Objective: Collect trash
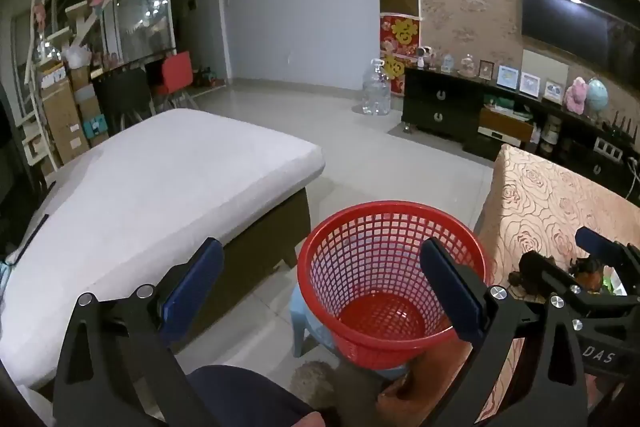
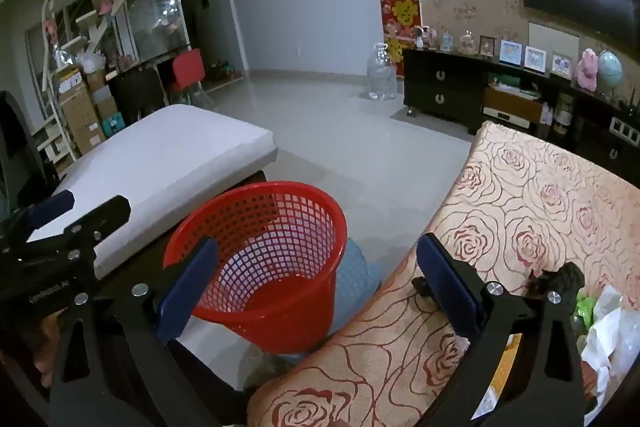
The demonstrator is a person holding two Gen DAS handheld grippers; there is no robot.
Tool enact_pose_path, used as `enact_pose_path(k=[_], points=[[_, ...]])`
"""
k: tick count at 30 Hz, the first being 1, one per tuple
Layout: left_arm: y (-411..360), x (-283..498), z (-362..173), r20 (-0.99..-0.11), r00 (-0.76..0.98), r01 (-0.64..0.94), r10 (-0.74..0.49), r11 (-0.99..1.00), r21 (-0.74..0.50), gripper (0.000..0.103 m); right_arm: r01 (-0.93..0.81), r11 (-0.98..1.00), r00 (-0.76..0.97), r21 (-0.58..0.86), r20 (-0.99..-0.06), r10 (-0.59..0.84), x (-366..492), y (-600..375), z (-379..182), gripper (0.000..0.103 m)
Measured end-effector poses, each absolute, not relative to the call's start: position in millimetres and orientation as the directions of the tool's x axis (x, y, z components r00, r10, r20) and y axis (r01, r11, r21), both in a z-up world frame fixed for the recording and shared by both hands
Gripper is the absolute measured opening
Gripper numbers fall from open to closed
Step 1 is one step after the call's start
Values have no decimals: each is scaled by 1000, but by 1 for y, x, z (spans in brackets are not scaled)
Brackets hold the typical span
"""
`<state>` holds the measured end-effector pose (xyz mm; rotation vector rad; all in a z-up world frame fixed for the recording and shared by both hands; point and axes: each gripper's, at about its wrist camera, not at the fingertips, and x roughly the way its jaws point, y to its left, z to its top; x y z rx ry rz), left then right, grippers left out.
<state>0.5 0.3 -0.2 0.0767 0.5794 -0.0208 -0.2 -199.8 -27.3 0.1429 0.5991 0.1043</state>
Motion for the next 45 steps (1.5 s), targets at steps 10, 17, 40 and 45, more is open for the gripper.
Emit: enact_pose_path(k=[10, 17, 40, 45], points=[[-1, -5, -2, -534, 845, 49, -1, 996, 76, 95, -56, 985, 811, 160, -569, 138, -2, -201, -23, 96], [-3, -5, -1, -532, 847, 49, -1, 996, 77, 95, -57, 985, 812, 162, -567, 140, 0, -200, -23, 96], [1, -9, 1, -533, 846, 52, -3, 996, 77, 95, -41, 986, 817, 162, -562, 127, -8, -202, -23, 96], [2, -9, 1, -534, 846, 51, -2, 996, 77, 95, -42, 986, 817, 162, -562, 127, -8, -202, -23, 96]])
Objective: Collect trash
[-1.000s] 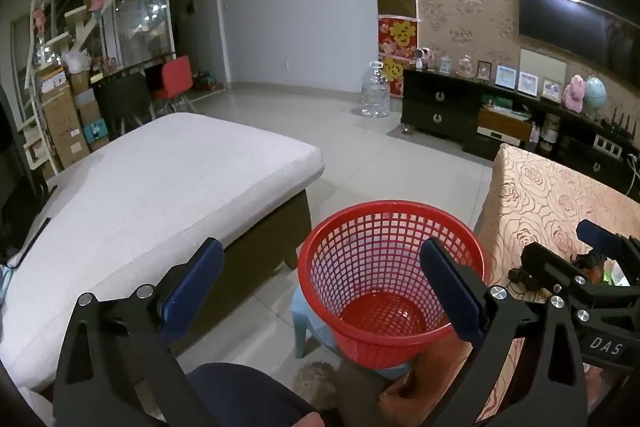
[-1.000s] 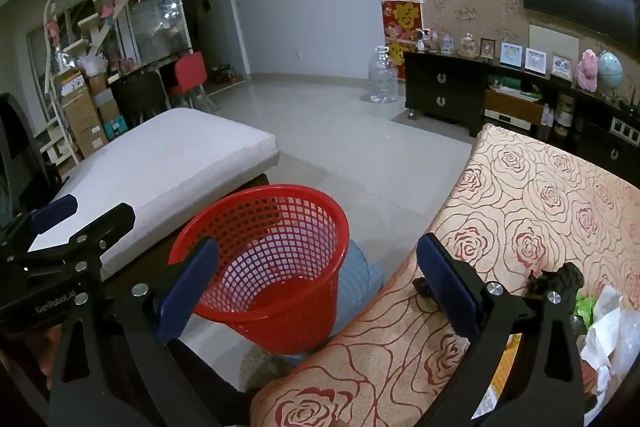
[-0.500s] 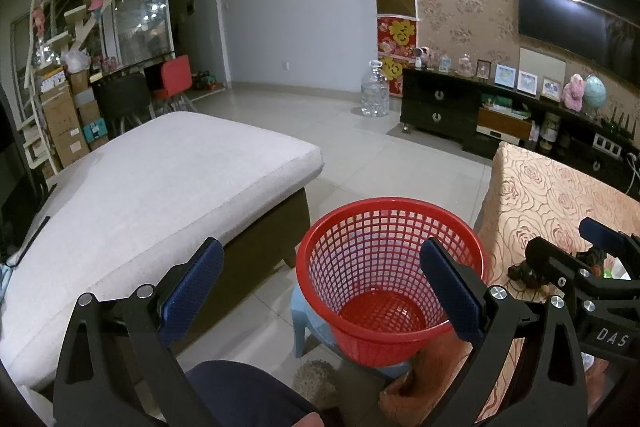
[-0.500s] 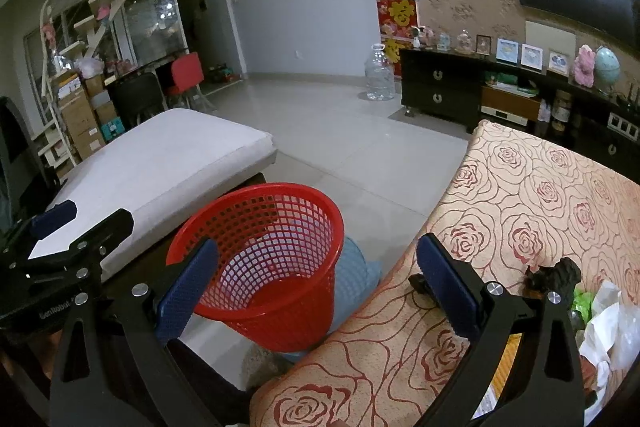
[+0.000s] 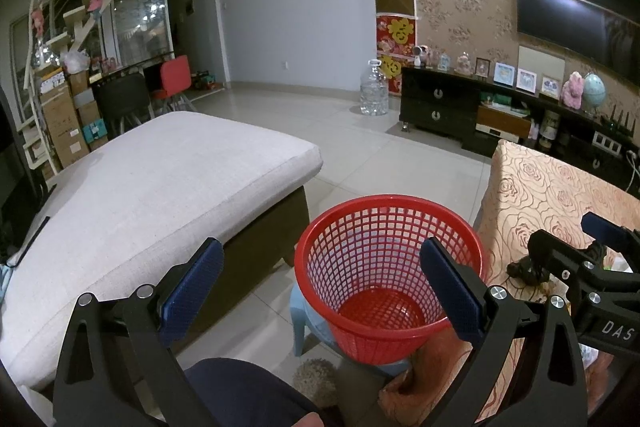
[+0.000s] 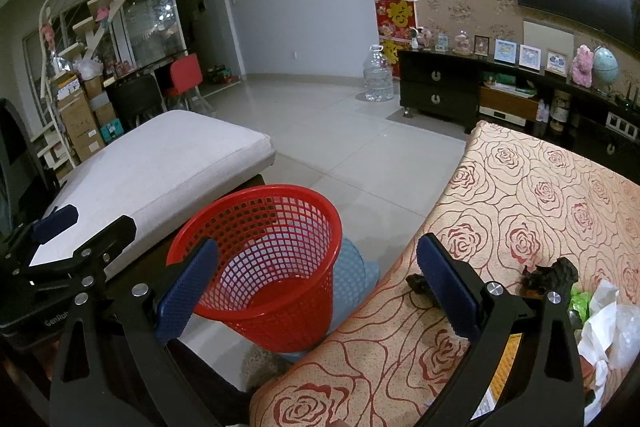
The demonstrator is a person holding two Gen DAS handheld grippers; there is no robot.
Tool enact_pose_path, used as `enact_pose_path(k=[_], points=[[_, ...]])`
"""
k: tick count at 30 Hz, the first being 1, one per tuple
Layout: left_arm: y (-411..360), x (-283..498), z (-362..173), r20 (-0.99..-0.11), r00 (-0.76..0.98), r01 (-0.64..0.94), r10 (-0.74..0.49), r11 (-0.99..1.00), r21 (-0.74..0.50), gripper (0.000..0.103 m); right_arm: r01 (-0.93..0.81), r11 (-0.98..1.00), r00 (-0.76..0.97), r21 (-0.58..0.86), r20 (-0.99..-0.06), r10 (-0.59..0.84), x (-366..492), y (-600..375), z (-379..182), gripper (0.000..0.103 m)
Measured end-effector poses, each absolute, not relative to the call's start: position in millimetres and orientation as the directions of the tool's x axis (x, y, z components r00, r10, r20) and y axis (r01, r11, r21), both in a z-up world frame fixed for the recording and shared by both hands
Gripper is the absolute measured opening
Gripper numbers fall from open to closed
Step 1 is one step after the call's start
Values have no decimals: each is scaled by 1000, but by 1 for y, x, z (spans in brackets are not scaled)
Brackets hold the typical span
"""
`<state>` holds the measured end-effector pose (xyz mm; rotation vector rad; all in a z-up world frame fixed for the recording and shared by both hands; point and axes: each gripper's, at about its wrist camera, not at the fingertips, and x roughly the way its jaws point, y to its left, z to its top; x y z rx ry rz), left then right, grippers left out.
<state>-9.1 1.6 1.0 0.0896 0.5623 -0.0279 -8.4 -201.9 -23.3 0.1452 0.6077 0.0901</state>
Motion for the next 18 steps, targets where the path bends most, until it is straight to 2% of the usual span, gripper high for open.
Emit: enact_pose_path(k=[18], points=[[1, -9, 0, -535, 845, 52, -2, 995, 80, 95, -39, 986, 816, 164, -565, 126, -11, -203, -25, 96]])
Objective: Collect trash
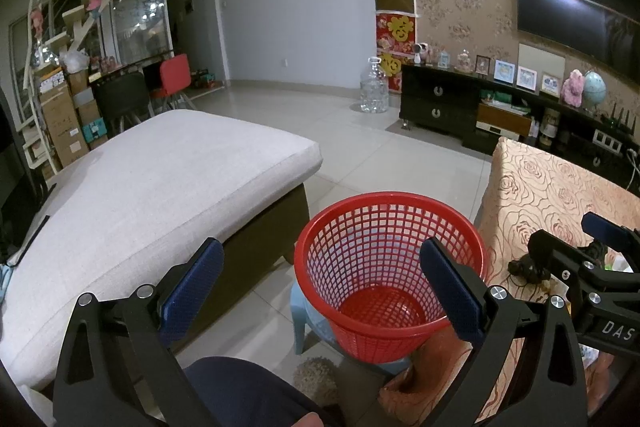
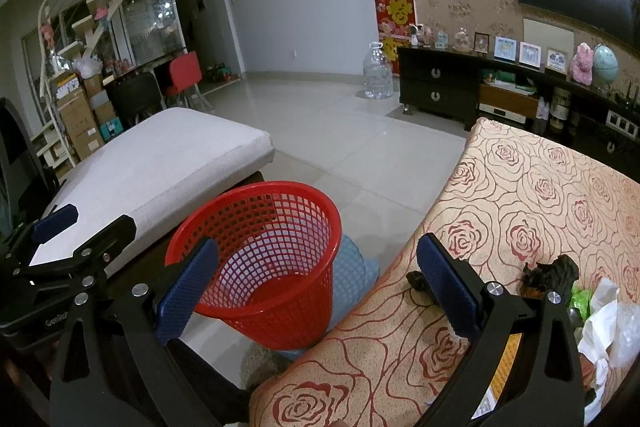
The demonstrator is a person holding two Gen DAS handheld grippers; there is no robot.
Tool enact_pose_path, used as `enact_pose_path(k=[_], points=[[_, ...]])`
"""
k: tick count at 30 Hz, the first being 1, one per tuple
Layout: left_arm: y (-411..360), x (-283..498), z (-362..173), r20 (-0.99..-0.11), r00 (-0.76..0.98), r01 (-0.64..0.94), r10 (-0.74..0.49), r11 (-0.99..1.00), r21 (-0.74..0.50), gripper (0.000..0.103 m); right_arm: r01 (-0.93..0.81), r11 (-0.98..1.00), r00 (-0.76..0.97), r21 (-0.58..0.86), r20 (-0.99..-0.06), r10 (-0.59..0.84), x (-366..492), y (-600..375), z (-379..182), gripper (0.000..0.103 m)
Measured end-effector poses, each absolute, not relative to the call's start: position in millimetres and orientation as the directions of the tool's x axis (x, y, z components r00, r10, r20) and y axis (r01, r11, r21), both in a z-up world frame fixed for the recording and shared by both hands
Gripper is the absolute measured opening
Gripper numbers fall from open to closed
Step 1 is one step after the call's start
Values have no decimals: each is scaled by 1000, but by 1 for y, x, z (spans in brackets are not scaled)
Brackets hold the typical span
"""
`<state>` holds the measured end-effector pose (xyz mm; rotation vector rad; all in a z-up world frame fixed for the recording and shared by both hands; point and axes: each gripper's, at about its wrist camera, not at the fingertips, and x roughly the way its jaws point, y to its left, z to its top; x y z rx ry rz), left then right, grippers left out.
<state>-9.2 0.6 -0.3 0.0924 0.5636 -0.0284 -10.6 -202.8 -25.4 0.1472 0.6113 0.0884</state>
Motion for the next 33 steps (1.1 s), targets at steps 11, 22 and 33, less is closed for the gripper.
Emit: enact_pose_path(k=[11, 22, 33], points=[[1, -9, 0, -536, 844, 51, 1, 995, 81, 95, -39, 986, 815, 163, -565, 126, -10, -203, -25, 96], [0, -9, -1, -537, 844, 53, -2, 995, 80, 95, -39, 986, 815, 162, -565, 126, -10, -203, -24, 96], [-2, -12, -4, -538, 843, 57, -4, 995, 81, 95, -36, 986, 815, 161, -566, 123, -11, -204, -24, 96]])
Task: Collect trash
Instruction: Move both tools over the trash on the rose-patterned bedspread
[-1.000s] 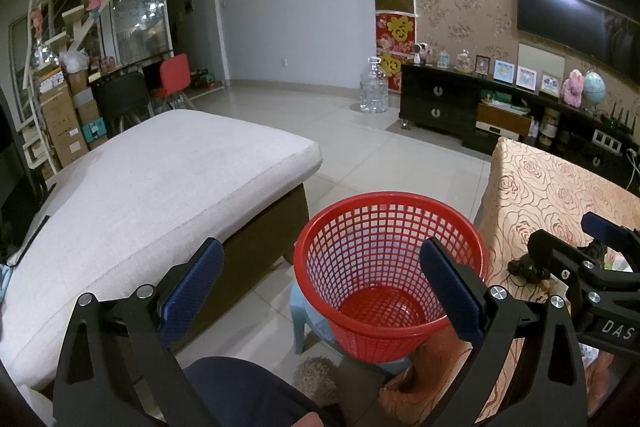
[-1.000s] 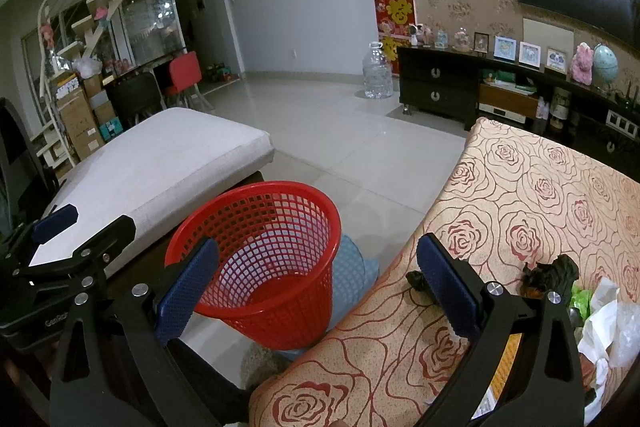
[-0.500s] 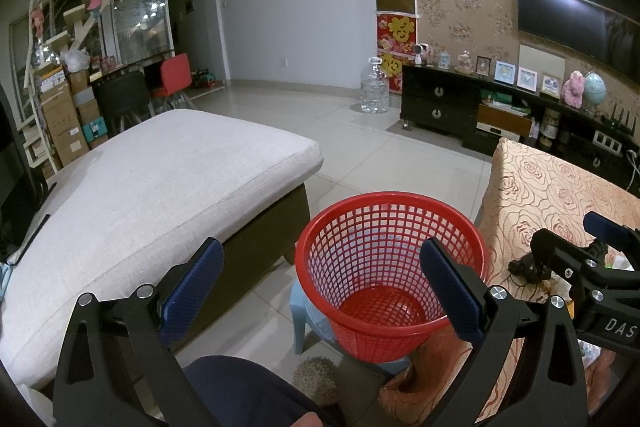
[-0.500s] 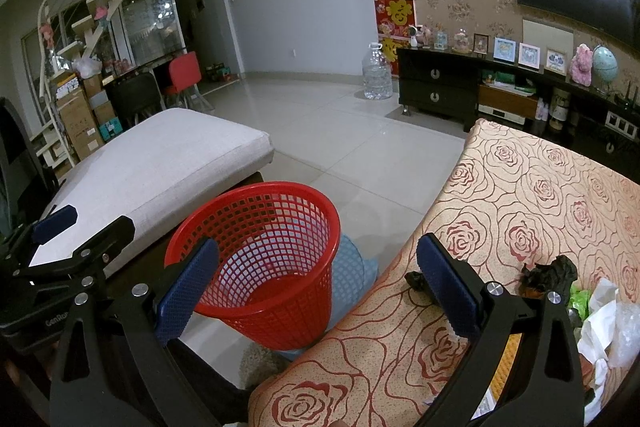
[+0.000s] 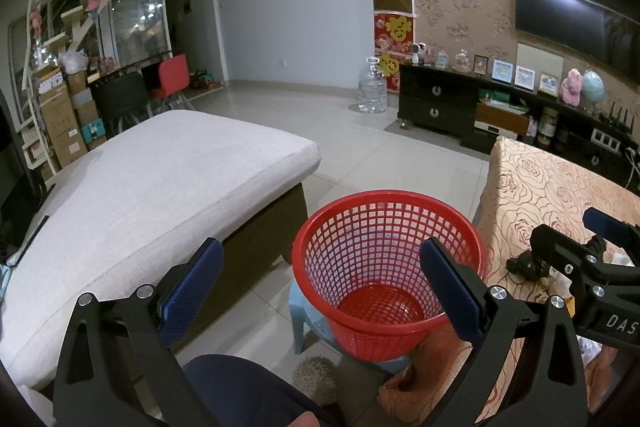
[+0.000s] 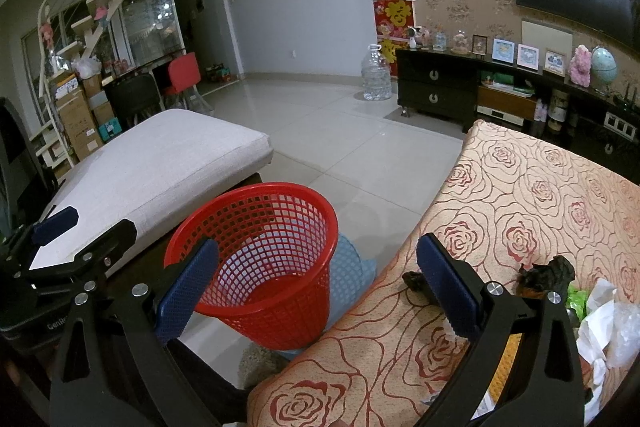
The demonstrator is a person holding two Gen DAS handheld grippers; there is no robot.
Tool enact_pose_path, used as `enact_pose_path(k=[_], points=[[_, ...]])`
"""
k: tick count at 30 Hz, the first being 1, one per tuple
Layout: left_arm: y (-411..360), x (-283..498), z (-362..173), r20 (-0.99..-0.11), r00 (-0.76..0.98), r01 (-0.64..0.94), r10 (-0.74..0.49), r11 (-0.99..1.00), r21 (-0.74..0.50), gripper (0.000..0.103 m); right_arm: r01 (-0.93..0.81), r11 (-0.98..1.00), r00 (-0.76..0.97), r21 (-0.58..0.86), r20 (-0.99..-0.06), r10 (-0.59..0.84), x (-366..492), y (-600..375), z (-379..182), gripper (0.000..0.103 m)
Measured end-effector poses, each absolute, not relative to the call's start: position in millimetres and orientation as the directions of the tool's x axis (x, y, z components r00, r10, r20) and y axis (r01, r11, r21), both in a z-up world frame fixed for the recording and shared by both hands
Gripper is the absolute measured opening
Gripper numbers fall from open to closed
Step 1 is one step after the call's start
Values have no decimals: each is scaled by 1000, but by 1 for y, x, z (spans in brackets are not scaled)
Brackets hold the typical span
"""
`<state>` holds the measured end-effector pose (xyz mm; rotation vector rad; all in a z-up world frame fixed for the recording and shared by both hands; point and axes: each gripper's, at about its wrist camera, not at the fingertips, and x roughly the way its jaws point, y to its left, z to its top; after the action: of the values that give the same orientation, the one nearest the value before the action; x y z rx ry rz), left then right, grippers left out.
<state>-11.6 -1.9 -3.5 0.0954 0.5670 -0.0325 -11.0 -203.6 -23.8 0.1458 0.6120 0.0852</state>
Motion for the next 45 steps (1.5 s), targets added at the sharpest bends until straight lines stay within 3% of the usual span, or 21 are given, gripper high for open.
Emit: enact_pose_path(k=[7, 22, 34, 43, 45], points=[[-12, -14, -9, -551, 832, 109, -55, 992, 67, 95, 17, 987, 817, 160, -572, 78, -23, -227, -20, 96], [-99, -20, -45, -642, 729, 356, -237, 933, 59, 95, 402, 891, 774, 212, -599, -207, -97, -377, -24, 96], [-210, -57, -100, -760, 517, 622, -393, 783, 18, 95, 506, 835, 731, 215, -621, -283, -128, -417, -38, 96], [-254, -46, -133, -825, 379, 658, -418, 749, -77, 94, 541, 805, 718, 242, -632, -293, -141, -437, -41, 96], [-254, -45, -138, -830, 350, 667, -434, 738, -105, 87, 550, 796, 715, 252, -635, -293, -143, -443, -43, 96]])
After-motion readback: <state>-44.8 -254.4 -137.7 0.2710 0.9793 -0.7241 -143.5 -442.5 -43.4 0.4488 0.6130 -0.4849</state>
